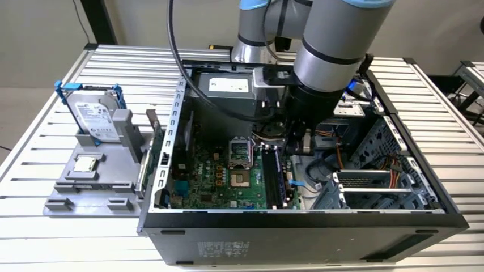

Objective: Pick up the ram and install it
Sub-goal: 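Press down the ram until it locks into place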

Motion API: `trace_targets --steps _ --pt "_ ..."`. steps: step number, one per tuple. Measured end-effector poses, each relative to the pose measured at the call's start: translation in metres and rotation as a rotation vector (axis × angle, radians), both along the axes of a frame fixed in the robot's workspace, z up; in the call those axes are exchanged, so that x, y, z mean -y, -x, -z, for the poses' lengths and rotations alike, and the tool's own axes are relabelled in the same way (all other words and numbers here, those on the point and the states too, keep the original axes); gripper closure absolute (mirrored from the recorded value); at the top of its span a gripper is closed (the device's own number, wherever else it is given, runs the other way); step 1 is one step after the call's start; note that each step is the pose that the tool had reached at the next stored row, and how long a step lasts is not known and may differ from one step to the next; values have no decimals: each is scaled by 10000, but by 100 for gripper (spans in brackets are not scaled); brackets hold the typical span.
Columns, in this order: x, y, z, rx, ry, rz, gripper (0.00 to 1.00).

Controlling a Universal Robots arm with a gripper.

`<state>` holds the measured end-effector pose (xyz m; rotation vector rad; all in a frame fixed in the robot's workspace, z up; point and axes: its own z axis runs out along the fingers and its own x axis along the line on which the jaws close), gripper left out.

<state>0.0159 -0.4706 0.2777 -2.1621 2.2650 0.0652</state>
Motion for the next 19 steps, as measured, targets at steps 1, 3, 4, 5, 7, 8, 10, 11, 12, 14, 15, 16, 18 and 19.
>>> trace_targets --steps 1,3,4,5,7,8,10,11,12,14,15,16,18,19 --pt "0 0 -42 0 1 0 100" --pt "0 0 -133 0 2 0 100" --pt "0 0 -178 0 0 0 100" --pt "0 0 -223 0 0 0 100" --pt "0 0 -313 0 0 0 100" --pt "0 0 -357 0 1 0 100" --pt "0 0 -417 0 0 -1 100" --pt "0 -1 -423 1 -2 -1 100" --pt "0 0 -423 1 -2 -1 100" --pt "0 0 -424 1 -1 -1 100" --pt "0 0 -425 1 -1 -1 100" --pt "0 0 -425 0 1 -1 100" --pt "0 0 -426 1 0 -1 100" --pt "0 0 -427 0 0 -1 100"
